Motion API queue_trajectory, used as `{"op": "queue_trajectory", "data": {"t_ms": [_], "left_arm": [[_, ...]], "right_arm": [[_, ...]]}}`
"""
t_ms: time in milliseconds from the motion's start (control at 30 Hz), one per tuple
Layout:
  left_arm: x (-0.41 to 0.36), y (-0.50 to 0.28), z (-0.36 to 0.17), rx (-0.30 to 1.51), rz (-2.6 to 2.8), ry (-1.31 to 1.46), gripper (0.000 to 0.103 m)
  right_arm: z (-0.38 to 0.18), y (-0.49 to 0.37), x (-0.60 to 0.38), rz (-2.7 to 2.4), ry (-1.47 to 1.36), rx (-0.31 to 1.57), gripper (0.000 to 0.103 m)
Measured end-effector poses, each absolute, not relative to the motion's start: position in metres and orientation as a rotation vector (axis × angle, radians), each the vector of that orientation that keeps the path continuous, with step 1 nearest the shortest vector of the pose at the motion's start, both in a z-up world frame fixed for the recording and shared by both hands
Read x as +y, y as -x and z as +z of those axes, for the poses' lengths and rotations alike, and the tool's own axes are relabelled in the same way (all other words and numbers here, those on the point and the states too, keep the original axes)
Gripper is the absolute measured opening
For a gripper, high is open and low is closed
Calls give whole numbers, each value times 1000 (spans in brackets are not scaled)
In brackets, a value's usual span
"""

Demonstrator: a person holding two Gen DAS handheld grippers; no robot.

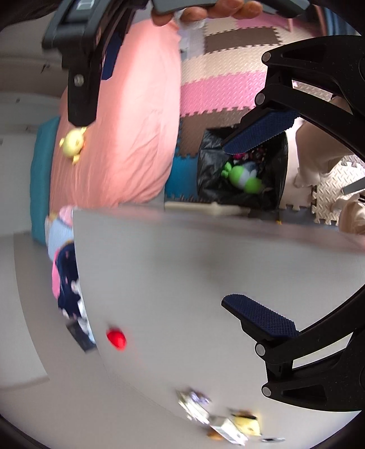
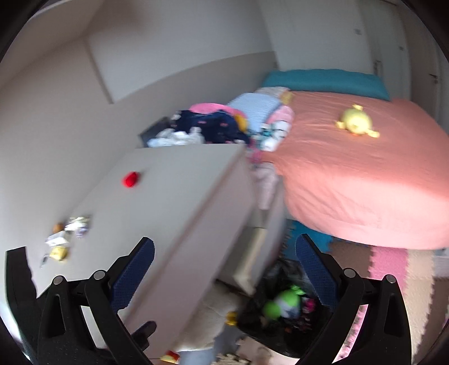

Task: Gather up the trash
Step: 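Move both tools back over the desk toward the yellow packet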

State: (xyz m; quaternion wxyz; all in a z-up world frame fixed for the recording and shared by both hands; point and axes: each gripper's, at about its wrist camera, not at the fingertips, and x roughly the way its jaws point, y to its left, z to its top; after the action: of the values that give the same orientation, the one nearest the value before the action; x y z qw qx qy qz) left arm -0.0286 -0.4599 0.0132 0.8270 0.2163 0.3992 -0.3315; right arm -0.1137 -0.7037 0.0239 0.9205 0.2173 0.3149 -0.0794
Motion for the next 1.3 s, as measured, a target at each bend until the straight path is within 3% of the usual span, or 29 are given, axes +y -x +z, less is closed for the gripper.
{"op": "queue_trajectory", "data": {"t_ms": [433,900,1300], "left_arm": [[-375,-18,27,872,-550,-297,97],[-279,-86,31,894,-257,-129,97],[-208,-150,10,974,-62,34,97]], "right_arm": [[31,62,-644,7,-527,682,100],[33,11,-564,38,-347,737,100],[29,-37,-506,170,-350,797,100]]}}
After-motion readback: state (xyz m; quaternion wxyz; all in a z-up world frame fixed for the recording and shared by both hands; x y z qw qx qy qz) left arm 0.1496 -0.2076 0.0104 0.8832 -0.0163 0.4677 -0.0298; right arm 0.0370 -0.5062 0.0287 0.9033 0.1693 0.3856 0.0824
